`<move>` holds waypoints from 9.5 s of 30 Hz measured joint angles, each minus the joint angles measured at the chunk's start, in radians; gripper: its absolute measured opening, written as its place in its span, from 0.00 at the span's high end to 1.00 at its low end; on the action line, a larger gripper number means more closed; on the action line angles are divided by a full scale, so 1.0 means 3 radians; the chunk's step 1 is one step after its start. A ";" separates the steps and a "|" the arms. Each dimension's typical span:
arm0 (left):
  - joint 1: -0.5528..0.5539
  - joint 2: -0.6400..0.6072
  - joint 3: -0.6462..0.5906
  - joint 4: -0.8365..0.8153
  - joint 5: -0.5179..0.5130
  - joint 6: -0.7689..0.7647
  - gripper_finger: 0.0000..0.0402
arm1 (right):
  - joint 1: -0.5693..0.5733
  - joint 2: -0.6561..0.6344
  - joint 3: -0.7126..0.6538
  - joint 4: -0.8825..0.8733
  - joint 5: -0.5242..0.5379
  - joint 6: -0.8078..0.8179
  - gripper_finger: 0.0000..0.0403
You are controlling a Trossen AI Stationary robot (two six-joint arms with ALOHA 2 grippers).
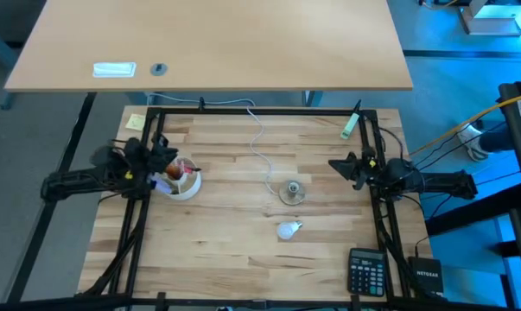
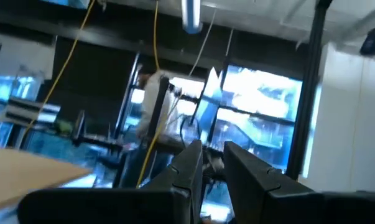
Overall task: Screw lightbulb
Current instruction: Insert the lightbulb into the lamp
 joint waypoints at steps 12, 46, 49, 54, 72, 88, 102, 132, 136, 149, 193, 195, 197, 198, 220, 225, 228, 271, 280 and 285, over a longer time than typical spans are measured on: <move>-0.0589 0.1518 0.1041 -0.0562 -0.0043 0.0404 0.86 | 0.0000 0.0373 0.0357 0.0312 -0.0654 0.0018 0.85; -0.1832 0.4997 0.2963 -0.0568 -0.0819 -0.0417 0.44 | 0.1813 0.3181 0.1684 -0.1175 -0.0574 -0.0778 0.37; -0.1829 0.5266 0.3051 -0.0591 -0.0823 -0.0435 0.44 | 0.1904 0.3478 0.1676 -0.1173 -0.0390 -0.0856 0.36; -0.1831 0.5625 0.3199 -0.0575 -0.0825 -0.0517 0.44 | 0.1930 0.3911 0.1676 -0.1271 -0.0043 -0.1054 0.27; -0.1830 0.5911 0.3249 -0.0681 -0.0828 -0.0736 0.44 | 0.1621 0.5148 0.1677 -0.0089 0.0155 -0.1918 0.29; -0.1826 0.5911 0.3248 -0.0765 -0.0827 -0.0607 0.44 | 0.1483 0.5245 0.1678 0.0088 -0.0091 -0.1913 0.73; -0.1689 0.5592 0.3317 -0.1213 -0.0795 0.0083 0.44 | 0.1484 0.4908 0.1881 0.0023 -0.0103 -0.1373 0.73; -0.1163 0.5435 0.3838 -0.1961 -0.0662 0.0572 0.16 | 0.1163 0.4358 0.1878 0.0092 0.0309 -0.1537 0.73; -0.1146 0.5435 0.3838 -0.1975 -0.0738 0.0633 0.16 | 0.1125 0.4356 0.1878 0.0242 0.0271 -0.1637 0.73; -0.1148 0.5442 0.3838 -0.1942 -0.0690 0.0624 0.18 | 0.1127 0.4392 0.1879 0.0355 0.0279 -0.1737 0.73; -0.1103 0.5446 0.3835 -0.2073 -0.0526 0.0508 0.35 | 0.1046 0.4391 0.1882 0.0496 0.0241 -0.1916 0.71; -0.1103 0.5445 0.3835 -0.2072 -0.0520 0.0517 0.32 | 0.1047 0.4391 0.1882 0.0495 0.0235 -0.1918 0.72; -0.1104 0.5445 0.3835 -0.2068 -0.0515 0.0517 0.30 | 0.1047 0.4391 0.1882 0.0495 0.0217 -0.1918 0.73; -0.1104 0.5444 0.3835 -0.2068 -0.0512 0.0512 0.29 | 0.1047 0.4391 0.1882 0.0495 0.0216 -0.1916 0.73; -0.1019 0.5433 0.3837 -0.2057 -0.0448 0.0466 0.25 | 0.1045 0.4393 0.1878 0.0481 0.0276 -0.1973 0.73; -0.1034 0.5433 0.3837 -0.2031 -0.0463 0.0511 0.25 | 0.1045 0.4393 0.1878 0.0488 0.0310 -0.1967 0.73; -0.1044 0.5433 0.3837 -0.2022 -0.0541 0.0537 0.26 | 0.1045 0.4393 0.1878 0.0452 0.0344 -0.1933 0.73; -0.1059 0.5414 0.3838 -0.2005 -0.0744 0.0617 0.39 | 0.1048 0.2934 0.1379 -0.0959 0.0372 -0.1181 0.26; -0.1035 0.5320 0.3964 -0.2387 -0.0751 0.0475 0.39 | 0.0925 0.3383 0.0140 0.1084 0.0739 -0.1422 0.27; -0.1031 0.5305 0.4052 -0.2446 -0.0775 0.0473 0.39 | 0.0731 0.3832 0.0082 0.1690 0.0457 -0.1594 0.27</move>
